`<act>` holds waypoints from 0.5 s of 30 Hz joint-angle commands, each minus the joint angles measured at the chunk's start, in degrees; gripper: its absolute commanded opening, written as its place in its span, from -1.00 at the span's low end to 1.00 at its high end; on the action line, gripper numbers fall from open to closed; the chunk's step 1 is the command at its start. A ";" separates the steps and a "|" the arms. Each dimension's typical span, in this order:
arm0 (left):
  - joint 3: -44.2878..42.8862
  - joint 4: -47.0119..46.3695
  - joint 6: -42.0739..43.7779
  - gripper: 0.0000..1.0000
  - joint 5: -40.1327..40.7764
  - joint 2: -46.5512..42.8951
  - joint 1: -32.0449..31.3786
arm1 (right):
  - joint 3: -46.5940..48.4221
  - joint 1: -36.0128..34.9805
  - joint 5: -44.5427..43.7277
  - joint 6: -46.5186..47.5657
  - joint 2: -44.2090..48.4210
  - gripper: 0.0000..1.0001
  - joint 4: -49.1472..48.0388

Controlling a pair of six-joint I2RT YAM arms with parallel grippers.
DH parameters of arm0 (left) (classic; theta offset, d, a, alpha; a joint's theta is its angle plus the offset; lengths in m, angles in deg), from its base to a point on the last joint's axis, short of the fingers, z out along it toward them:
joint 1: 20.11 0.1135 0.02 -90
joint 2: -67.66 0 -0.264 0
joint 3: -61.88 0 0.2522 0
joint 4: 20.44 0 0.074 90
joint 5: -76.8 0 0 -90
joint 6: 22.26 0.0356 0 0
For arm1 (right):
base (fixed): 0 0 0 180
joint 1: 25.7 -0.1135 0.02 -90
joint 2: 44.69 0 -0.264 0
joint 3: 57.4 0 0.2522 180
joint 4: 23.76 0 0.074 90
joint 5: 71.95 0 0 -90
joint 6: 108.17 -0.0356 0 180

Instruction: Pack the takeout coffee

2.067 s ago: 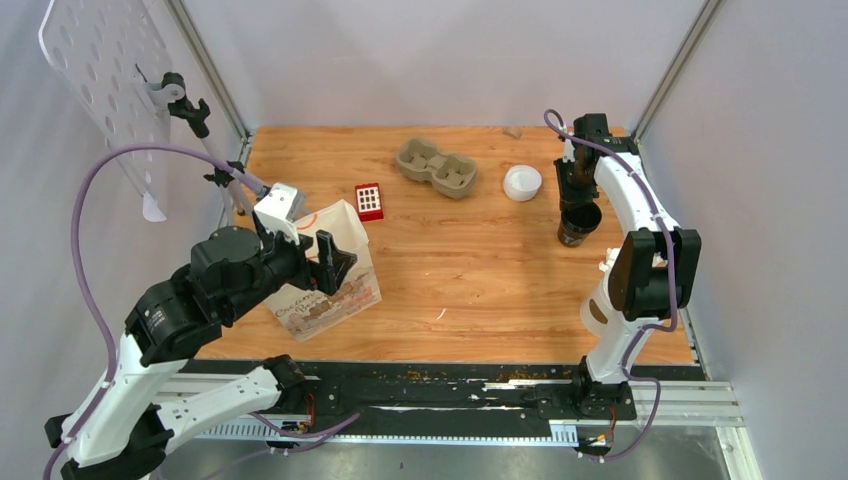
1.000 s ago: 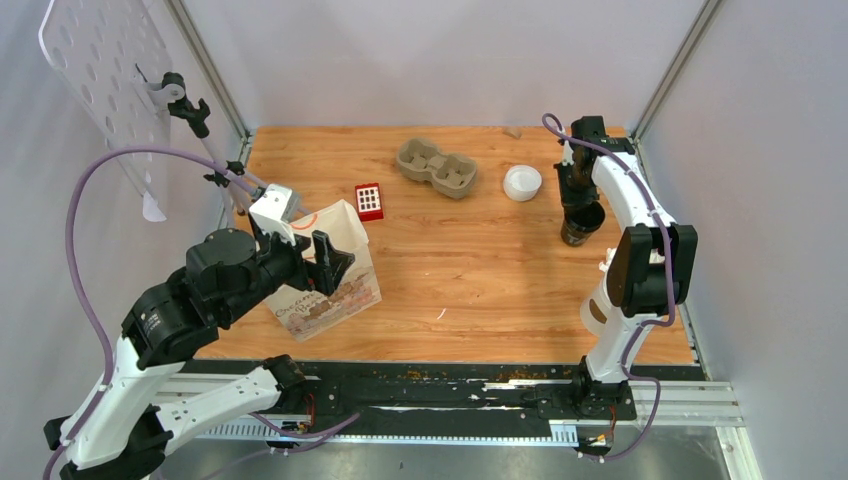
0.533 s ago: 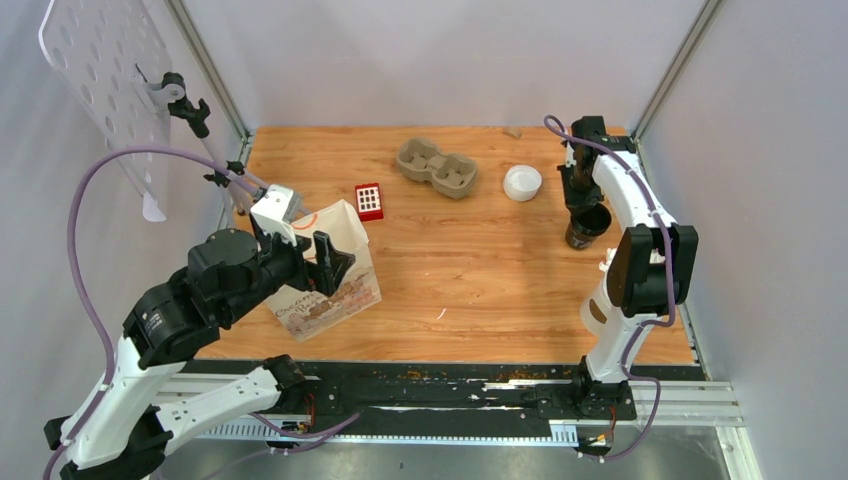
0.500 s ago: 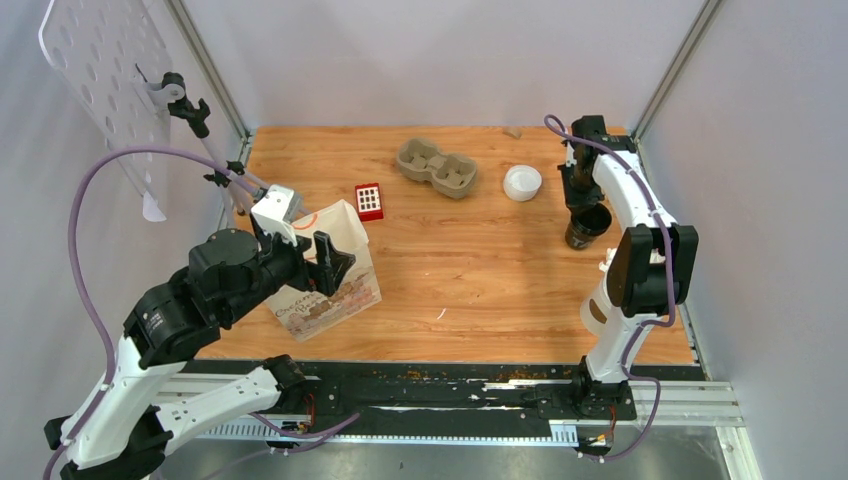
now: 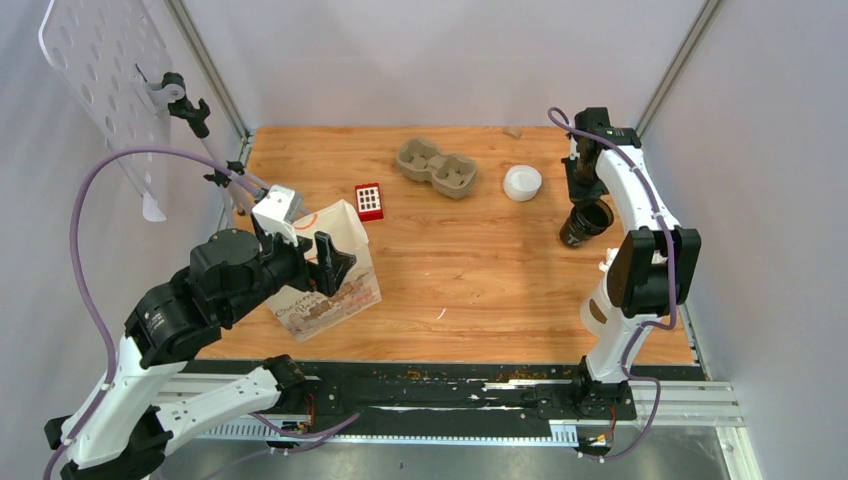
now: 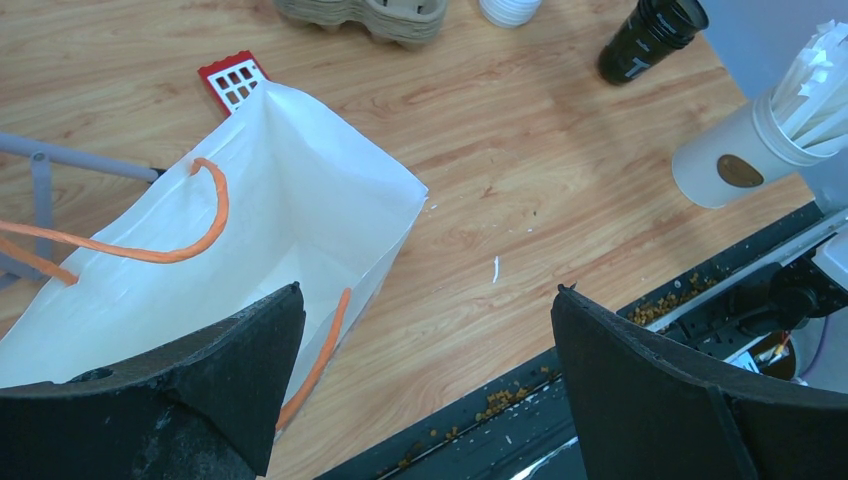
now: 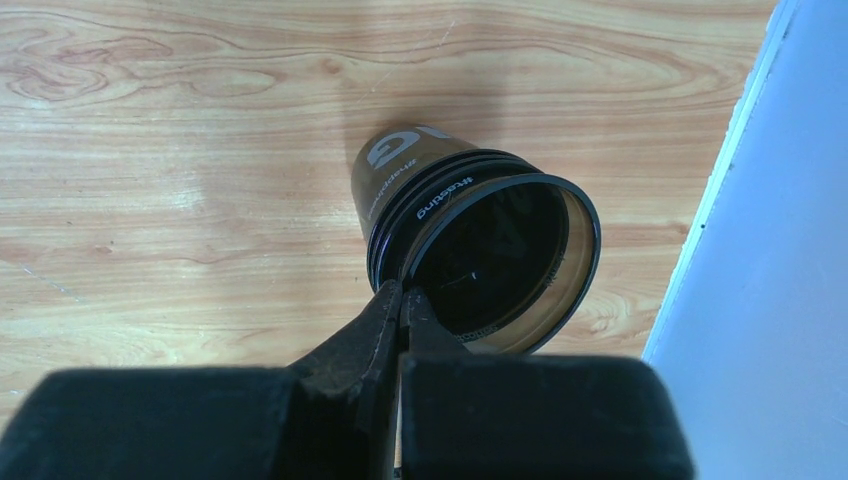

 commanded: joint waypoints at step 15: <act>0.89 -2.48 -0.75 1.00 -0.09 -0.40 -0.30 | 14.89 -2.44 -9.39 -2.39 2.27 -1.00 10.17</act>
